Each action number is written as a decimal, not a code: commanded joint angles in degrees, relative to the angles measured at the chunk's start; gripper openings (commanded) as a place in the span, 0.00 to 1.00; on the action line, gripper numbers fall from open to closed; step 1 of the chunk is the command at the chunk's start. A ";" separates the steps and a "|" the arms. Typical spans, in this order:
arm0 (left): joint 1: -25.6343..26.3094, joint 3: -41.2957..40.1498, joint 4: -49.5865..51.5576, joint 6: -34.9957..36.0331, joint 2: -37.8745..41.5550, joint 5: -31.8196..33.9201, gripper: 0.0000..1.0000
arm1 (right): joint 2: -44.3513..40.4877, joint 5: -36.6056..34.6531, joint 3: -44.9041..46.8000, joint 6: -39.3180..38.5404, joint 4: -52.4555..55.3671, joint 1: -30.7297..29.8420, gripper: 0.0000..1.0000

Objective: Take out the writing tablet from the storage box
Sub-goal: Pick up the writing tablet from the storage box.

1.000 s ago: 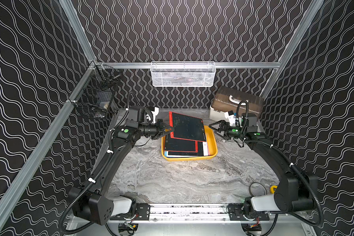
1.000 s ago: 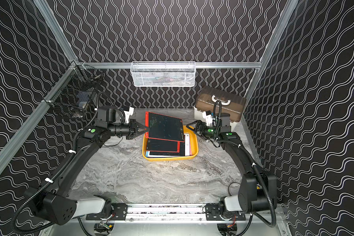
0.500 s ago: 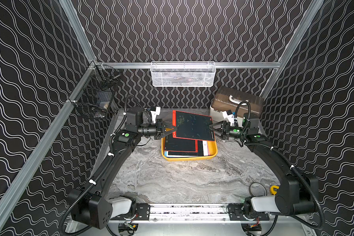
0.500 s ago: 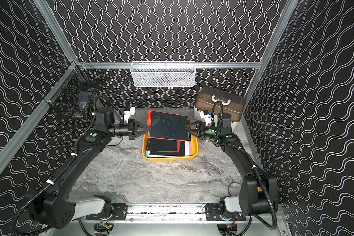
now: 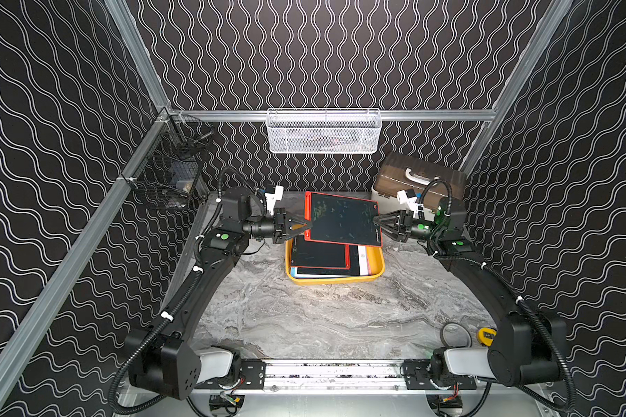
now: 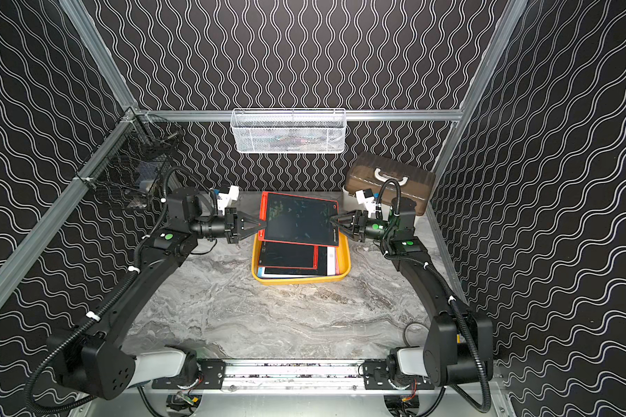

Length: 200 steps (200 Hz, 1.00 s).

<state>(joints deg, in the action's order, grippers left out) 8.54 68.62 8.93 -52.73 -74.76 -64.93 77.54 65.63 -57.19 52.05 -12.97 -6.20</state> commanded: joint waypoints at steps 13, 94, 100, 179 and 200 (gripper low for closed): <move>-0.38 -0.48 -3.87 1.26 -1.59 -4.13 0.00 | -1.81 2.12 0.55 1.65 -2.78 0.31 0.41; -0.40 -4.51 -15.52 -5.65 -3.85 -7.22 0.00 | -1.17 4.11 1.94 6.39 -7.21 0.32 0.24; -0.36 -4.78 -16.55 -6.29 -4.18 -7.38 0.00 | -1.07 4.16 1.75 6.48 -7.15 0.31 0.21; -0.38 -5.60 -29.94 -15.45 -8.87 -8.79 0.00 | 0.46 3.81 0.42 9.59 -11.30 0.31 0.02; -0.38 -5.26 -32.74 -17.31 -10.24 -8.90 0.00 | 1.24 3.64 0.32 11.41 -13.64 0.31 0.00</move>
<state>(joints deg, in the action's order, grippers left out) 8.12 62.76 -16.12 -65.91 -83.74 -72.69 78.11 68.71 -56.55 60.86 -21.26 -5.58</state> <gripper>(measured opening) 0.083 0.087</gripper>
